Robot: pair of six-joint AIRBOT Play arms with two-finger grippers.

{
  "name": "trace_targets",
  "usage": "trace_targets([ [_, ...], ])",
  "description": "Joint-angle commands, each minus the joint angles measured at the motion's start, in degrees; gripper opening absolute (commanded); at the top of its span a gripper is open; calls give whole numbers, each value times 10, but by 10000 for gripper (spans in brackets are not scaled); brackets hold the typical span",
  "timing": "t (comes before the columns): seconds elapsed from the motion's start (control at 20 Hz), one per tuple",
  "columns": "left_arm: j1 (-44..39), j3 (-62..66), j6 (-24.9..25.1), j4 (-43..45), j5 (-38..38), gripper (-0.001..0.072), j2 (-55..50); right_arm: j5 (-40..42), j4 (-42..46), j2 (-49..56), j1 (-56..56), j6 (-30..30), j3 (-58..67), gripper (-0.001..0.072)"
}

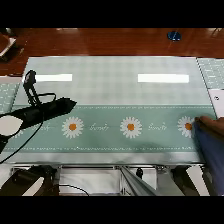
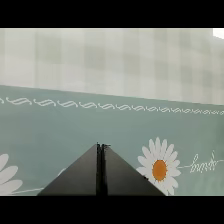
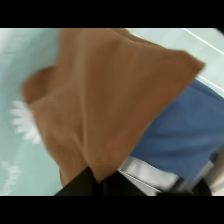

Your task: Fold the shirts.

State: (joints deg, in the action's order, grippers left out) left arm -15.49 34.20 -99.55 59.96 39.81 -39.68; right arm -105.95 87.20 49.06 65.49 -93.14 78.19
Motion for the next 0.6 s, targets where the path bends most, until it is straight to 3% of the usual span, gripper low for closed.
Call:
trace_targets([
  [0.0,0,0,18,0,-15,28,0,-4,76,-36,21,-14,-100,640],
  [0.05,3,0,41,0,-23,28,0,-3,79,-35,17,-12,-113,624],
  [0.25,63,38,54,0,-80,39,-1,52,65,23,-30,-19,-56,607],
  [0.3,85,66,75,0,-76,34,-5,70,41,51,-56,-20,-14,511],
  [0.35,105,101,81,0,-72,28,-14,86,6,82,-85,-26,31,356],
  [0.4,123,151,91,0,-62,28,-31,106,-59,118,-124,-27,83,143],
  [0.45,134,212,92,0,-45,28,-54,129,-136,153,-167,-20,128,23],
  [0.55,127,347,121,0,11,28,-113,213,-274,207,-284,15,186,23],
])
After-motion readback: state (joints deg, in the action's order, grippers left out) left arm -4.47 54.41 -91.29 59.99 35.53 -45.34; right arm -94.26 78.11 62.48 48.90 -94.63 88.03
